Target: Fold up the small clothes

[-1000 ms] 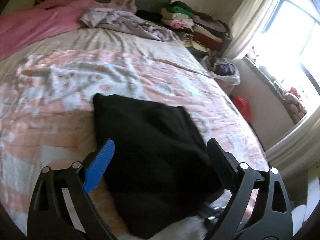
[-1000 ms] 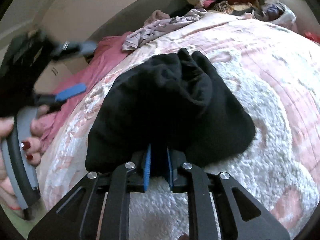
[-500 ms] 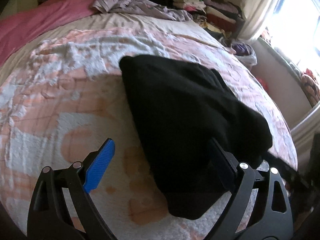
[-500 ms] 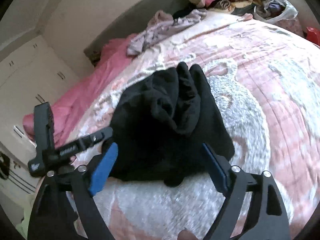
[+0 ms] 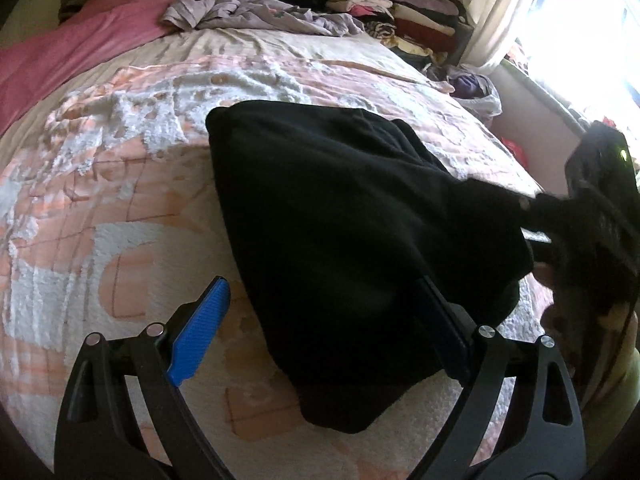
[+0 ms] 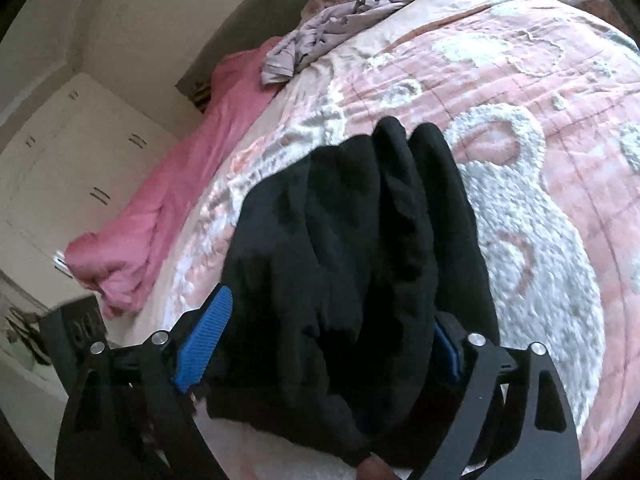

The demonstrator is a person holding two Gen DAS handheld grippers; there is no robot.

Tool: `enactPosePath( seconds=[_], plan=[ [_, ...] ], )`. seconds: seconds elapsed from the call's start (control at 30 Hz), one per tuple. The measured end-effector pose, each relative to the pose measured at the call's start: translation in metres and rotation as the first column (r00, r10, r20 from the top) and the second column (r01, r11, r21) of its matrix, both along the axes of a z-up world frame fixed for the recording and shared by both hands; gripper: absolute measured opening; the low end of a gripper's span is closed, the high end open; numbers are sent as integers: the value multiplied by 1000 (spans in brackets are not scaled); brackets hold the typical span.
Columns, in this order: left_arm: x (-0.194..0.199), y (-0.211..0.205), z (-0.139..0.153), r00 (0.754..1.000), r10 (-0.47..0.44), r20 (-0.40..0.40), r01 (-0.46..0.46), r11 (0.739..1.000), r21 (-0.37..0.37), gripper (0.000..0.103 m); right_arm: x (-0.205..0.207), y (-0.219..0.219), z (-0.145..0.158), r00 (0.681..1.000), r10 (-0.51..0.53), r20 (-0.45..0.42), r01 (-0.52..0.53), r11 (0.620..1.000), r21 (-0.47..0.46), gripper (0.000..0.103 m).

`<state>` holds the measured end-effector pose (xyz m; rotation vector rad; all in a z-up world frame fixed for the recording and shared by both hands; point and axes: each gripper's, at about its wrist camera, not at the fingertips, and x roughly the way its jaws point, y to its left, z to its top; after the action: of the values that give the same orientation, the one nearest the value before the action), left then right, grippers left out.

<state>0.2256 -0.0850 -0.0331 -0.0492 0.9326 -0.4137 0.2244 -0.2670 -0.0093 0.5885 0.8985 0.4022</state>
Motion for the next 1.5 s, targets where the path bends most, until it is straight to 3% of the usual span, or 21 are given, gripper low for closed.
enactPosePath(
  seconds=[0.07, 0.27, 0.4, 0.53, 0.63, 0.9, 1.0, 1.07, 1.27, 1.5],
  plan=[
    [-1, -1, 0, 1000, -4, 3, 4, 1000, 3, 85, 2, 1, 3, 1000, -2, 11, 2, 1000, -20, 63],
    [0, -1, 0, 1000, 11, -3, -11, 1000, -26, 85, 6, 5, -2, 999, 31, 23, -29, 996, -80, 33],
    [0, 0, 0, 999, 32, -21, -33, 998, -50, 85, -1, 10, 11, 994, 43, 98, -29, 989, -145, 24],
    [-5, -4, 8, 1000, 20, -8, -20, 998, -67, 85, -15, 16, 34, 979, 68, 193, -19, 970, -242, 24],
    [-6, -11, 11, 1000, 6, 0, -6, 999, -50, 85, -19, 12, 33, 980, 54, 191, 9, 949, -316, 24],
    [-6, -23, 3, 1000, -15, -18, 14, 1000, -14, 85, -12, -8, 3, 997, -2, 73, 25, 949, -314, 27],
    [-6, -23, 0, 1000, -15, -22, 14, 1000, -10, 85, -15, -9, 2, 997, -16, 70, 39, 940, -339, 34],
    [-6, -22, -1, 1000, -16, -23, 15, 1000, -9, 85, -20, -10, 3, 997, -27, 69, 49, 940, -338, 48],
    [-6, -19, -1, 1000, -11, -18, 11, 1000, -15, 85, -36, -14, 11, 997, -31, 67, 51, 941, -333, 61],
    [-9, -17, 1, 1000, -12, -11, 12, 1000, -5, 85, -45, -12, 5, 999, -35, 37, 45, 944, -328, 62]
  ],
)
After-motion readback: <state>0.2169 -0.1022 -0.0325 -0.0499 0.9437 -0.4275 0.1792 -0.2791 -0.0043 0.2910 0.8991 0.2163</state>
